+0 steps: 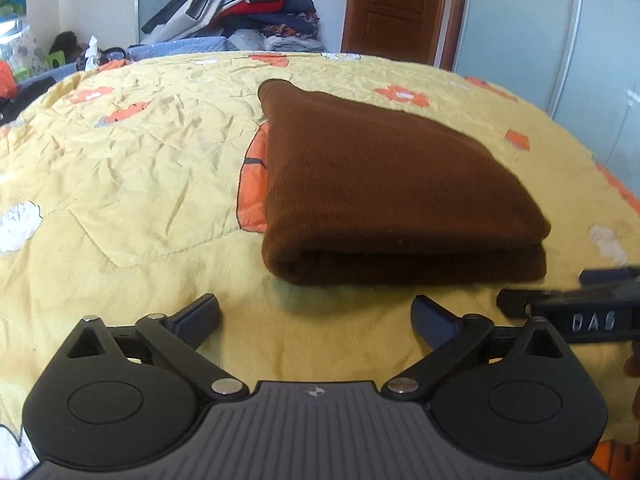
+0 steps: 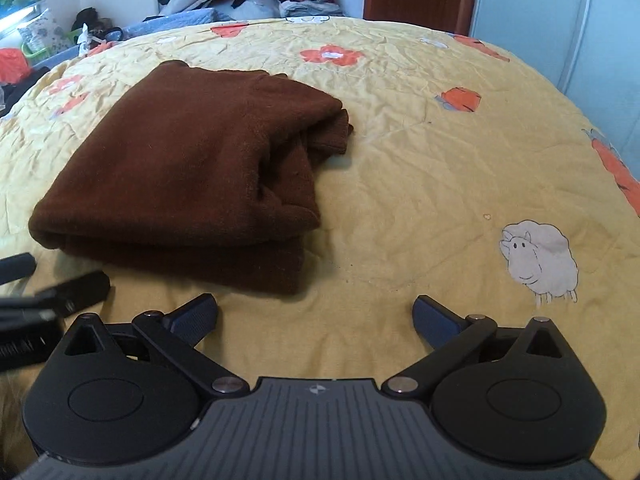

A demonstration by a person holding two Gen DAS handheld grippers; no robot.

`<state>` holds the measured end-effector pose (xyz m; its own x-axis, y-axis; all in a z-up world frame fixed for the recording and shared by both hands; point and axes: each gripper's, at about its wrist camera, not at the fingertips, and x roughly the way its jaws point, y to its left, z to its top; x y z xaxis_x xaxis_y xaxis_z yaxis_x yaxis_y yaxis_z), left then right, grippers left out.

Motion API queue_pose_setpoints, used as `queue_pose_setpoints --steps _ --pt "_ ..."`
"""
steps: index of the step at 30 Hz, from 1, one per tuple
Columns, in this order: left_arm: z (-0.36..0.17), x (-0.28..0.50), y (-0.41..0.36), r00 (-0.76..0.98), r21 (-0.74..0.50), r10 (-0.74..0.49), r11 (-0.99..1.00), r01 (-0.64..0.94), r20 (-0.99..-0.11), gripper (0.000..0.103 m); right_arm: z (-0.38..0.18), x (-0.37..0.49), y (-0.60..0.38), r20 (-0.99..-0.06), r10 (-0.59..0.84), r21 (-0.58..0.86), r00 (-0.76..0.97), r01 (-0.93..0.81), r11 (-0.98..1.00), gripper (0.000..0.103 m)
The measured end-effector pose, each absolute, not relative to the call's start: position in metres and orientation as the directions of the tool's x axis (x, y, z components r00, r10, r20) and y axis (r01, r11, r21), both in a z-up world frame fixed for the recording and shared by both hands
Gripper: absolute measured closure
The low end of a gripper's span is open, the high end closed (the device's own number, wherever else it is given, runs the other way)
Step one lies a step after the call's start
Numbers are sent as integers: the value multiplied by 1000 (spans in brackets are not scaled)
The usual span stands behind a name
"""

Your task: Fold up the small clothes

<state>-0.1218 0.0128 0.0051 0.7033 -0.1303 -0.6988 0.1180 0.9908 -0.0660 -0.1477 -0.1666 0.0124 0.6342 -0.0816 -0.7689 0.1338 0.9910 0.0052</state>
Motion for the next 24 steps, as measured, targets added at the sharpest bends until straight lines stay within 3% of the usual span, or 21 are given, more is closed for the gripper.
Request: queue_pose_setpoints --steps 24 --pt "9 -116 10 644 -24 -67 997 76 -762 0 10 -152 -159 -753 -116 5 648 181 983 0"
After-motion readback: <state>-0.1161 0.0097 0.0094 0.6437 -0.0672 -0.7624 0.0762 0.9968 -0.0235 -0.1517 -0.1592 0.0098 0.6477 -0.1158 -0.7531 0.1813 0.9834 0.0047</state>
